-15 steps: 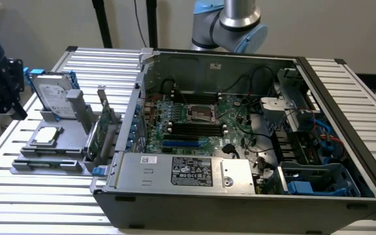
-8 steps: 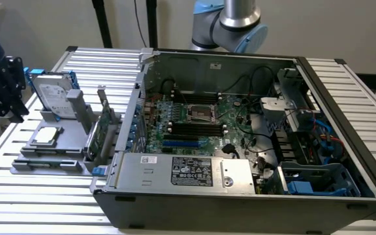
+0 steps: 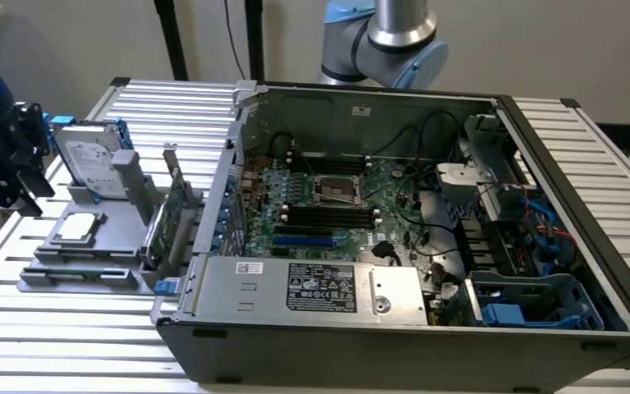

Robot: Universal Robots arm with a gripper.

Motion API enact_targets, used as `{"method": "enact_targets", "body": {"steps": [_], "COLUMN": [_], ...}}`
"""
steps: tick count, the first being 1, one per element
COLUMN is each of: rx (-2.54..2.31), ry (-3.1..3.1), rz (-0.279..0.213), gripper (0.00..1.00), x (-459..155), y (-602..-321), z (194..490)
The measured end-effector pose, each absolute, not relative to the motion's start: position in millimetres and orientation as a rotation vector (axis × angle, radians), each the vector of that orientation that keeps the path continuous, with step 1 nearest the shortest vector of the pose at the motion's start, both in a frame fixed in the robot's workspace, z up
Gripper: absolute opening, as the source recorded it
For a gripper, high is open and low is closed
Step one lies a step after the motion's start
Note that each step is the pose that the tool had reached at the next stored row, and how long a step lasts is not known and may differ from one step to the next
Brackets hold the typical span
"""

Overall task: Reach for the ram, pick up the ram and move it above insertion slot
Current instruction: 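Pick up the ram and move it above insertion slot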

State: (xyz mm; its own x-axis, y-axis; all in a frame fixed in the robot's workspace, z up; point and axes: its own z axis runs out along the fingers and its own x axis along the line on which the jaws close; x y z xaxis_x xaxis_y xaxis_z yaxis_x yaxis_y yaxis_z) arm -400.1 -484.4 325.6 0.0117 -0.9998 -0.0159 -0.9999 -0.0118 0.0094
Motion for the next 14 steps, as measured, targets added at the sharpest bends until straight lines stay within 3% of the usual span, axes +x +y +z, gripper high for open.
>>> {"method": "enact_targets", "body": {"steps": [14], "rx": [-2.231], "ry": [2.205], "rz": [0.028], "gripper": [0.36], "x": [-400], "y": [-493], "z": [300]}}
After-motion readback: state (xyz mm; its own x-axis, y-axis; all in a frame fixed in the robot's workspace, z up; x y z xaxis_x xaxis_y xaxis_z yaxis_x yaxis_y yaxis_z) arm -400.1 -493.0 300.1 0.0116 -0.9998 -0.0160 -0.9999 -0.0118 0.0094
